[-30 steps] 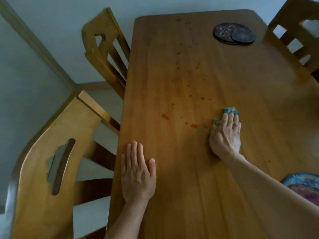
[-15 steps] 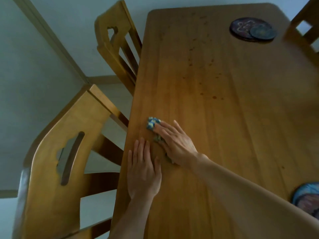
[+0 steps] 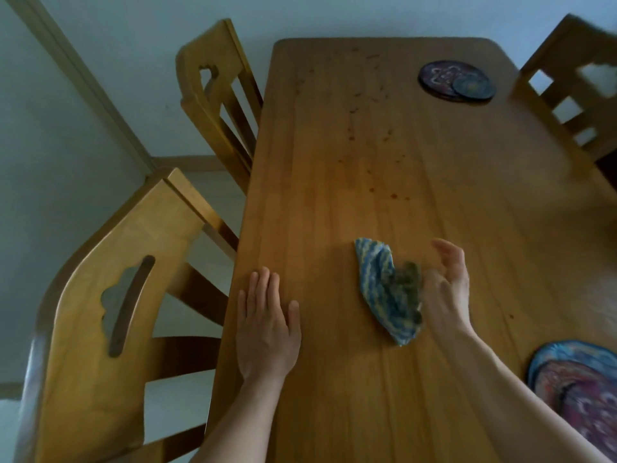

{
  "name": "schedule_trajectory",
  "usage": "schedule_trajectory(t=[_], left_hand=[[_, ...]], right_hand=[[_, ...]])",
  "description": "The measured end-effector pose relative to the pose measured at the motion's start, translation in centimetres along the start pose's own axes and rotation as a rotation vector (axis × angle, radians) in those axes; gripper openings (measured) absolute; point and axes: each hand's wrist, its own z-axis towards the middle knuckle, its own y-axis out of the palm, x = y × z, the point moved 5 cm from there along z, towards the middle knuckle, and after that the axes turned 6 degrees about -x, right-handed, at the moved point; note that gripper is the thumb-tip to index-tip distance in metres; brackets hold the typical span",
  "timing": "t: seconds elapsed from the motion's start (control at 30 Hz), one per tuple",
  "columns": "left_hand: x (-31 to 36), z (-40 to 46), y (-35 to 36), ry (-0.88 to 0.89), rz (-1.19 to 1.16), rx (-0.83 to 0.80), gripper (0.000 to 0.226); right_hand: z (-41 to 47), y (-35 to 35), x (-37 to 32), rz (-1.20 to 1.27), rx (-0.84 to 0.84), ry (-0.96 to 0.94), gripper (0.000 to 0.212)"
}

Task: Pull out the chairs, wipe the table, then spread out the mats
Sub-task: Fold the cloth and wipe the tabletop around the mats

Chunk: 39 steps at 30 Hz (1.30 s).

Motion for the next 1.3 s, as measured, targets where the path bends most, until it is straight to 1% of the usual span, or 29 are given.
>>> schedule_trajectory(t=[0.03, 0.07, 0.1, 0.13, 0.17, 0.2, 0.27, 0.33, 0.37, 0.4, 0.47, 0.53, 0.6, 0.67, 0.7, 0.77, 0.83, 0.97, 1.07, 1.17, 1.3], left_hand=[[0.0, 0.0, 0.0, 0.002, 0.001, 0.000, 0.063], [0.1, 0.0, 0.0, 0.003, 0.002, 0.003, 0.063], [0.0, 0.0, 0.0, 0.002, -0.004, 0.005, 0.063], [0.0, -0.1, 0.0, -0.001, -0.015, 0.008, 0.063], [0.0, -0.1, -0.1, -0.003, -0.024, 0.010, 0.063], [0.0, -0.1, -0.1, -0.006, -0.025, 0.014, 0.063], [0.1, -0.1, 0.0, -0.016, -0.020, 0.014, 0.062], [0.1, 0.0, 0.0, -0.027, -0.016, 0.004, 0.063], [0.1, 0.0, -0.1, -0.024, -0.020, -0.004, 0.065], [0.1, 0.1, -0.2, -0.022, -0.029, -0.013, 0.067], [0.1, 0.1, -0.3, -0.016, -0.067, -0.011, 0.070], [0.2, -0.2, -0.8, 0.001, -0.113, 0.020, 0.071], [0.3, -0.4, -1.0, 0.023, -0.145, 0.037, 0.073], [0.0, -0.3, -0.9, 0.018, -0.145, 0.010, 0.075], [0.1, -0.2, -0.9, 0.021, -0.130, 0.000, 0.075], [0.1, 0.0, -0.7, 0.024, -0.094, -0.014, 0.072], [0.1, 0.0, -0.3, 0.025, -0.055, -0.046, 0.069], [0.1, 0.1, 0.1, 0.039, 0.008, -0.066, 0.069], [0.1, 0.3, 0.2, 0.053, 0.020, -0.061, 0.071], [0.1, 0.2, 0.3, 0.084, 0.035, -0.064, 0.072], [0.5, -0.1, -0.2, 0.158, 0.008, -0.077, 0.069]], right_hand=[[-0.2, 0.5, 0.1, -0.075, -0.013, -0.066, 0.043], [-0.5, 1.8, 0.1, -0.192, -0.100, -0.148, 0.040], [-1.1, 3.7, 0.3, -0.385, -0.227, -0.263, 0.039], [-1.3, 5.3, 1.2, -0.582, -0.331, -0.382, 0.043], [-0.9, 6.3, 1.9, -0.733, -0.384, -0.485, 0.048], [0.3, 7.1, 2.3, -0.816, -0.386, -0.526, 0.053], [3.3, 8.2, 1.8, -0.876, -0.339, -0.467, 0.058], [5.5, 10.5, 0.3, -0.926, -0.308, -0.391, 0.055], [5.8, 12.3, -0.7, -0.949, -0.316, -0.400, 0.054], [5.4, 14.2, -1.6, -0.950, -0.346, -0.436, 0.053], [3.0, 17.3, -3.1, -0.932, -0.460, -0.549, 0.056], [-0.5, 18.8, -3.1, -0.918, -0.584, -0.680, 0.060], [-3.9, 18.0, -2.1, -0.925, -0.674, -0.775, 0.059], [-6.3, 15.5, -0.6, -0.921, -0.682, -0.854, 0.055], [-6.6, 13.7, 0.2, -0.910, -0.676, -0.863, 0.054], [-5.4, 10.1, 1.5, -0.908, -0.637, -0.848, 0.054], [-2.2, 6.6, 2.7, -0.906, -0.539, -0.768, 0.053], [4.8, 1.5, 4.3, -0.918, -0.345, -0.498, 0.058], [6.7, 1.2, 4.4, -0.927, -0.226, -0.309, 0.059], [4.7, 2.6, 3.9, -0.916, -0.134, -0.153, 0.054], [-3.2, 5.4, 3.1, -0.889, -0.136, -0.189, 0.055]])
